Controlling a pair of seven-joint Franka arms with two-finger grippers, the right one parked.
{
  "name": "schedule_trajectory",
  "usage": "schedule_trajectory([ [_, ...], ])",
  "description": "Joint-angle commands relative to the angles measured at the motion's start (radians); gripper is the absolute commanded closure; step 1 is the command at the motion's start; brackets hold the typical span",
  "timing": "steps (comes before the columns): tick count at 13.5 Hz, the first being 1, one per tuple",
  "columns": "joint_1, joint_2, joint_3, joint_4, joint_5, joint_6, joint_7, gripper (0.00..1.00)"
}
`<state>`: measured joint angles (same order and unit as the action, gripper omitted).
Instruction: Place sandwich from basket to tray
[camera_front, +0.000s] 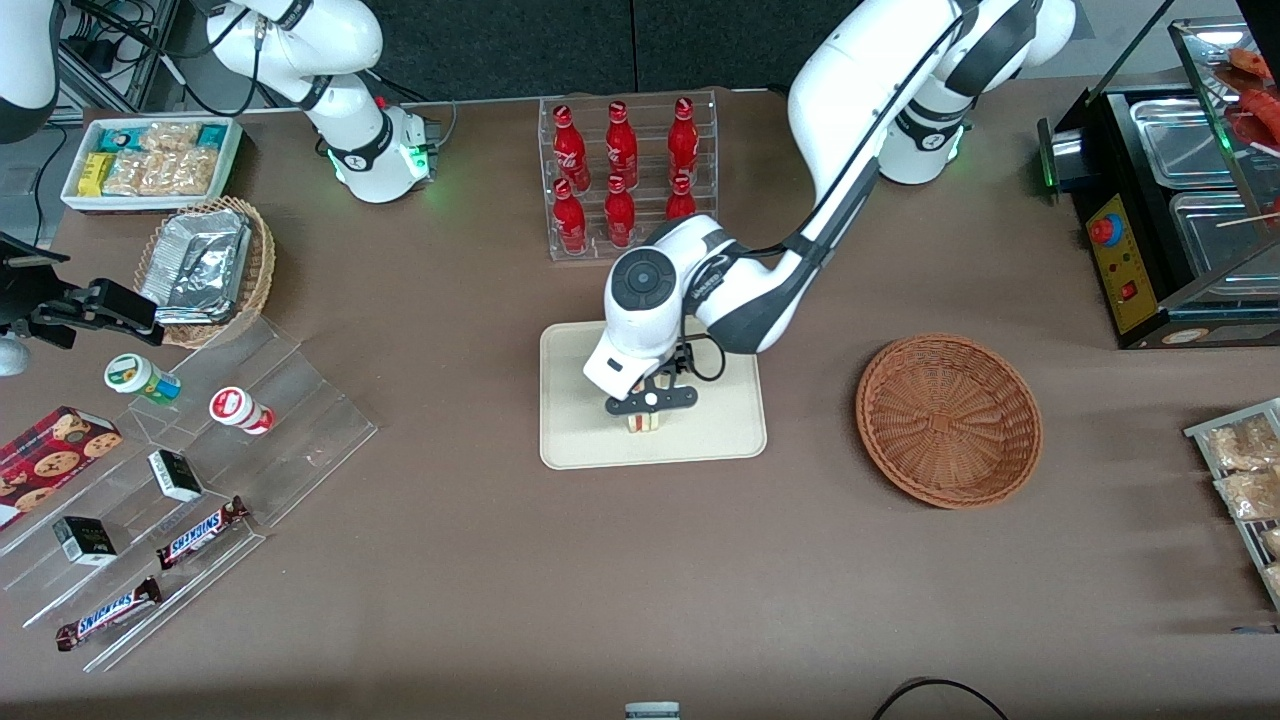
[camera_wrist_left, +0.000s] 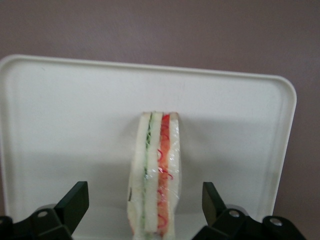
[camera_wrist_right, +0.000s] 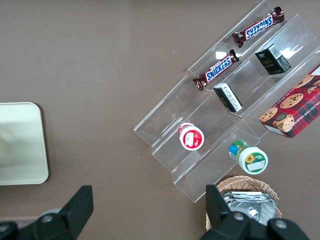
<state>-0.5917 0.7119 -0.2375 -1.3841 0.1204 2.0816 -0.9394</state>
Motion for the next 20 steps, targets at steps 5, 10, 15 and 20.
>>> schedule_trajectory([
  [5,0.239,-0.212,-0.006,-0.105,-0.059,-0.17,0.284,0.0],
  [10,0.418,-0.339,-0.006,-0.24,-0.074,-0.173,0.482,0.0],
  [15,0.568,-0.44,-0.006,-0.26,-0.088,-0.3,0.7,0.0],
  [20,0.632,-0.626,0.07,-0.253,-0.123,-0.549,0.856,0.0],
])
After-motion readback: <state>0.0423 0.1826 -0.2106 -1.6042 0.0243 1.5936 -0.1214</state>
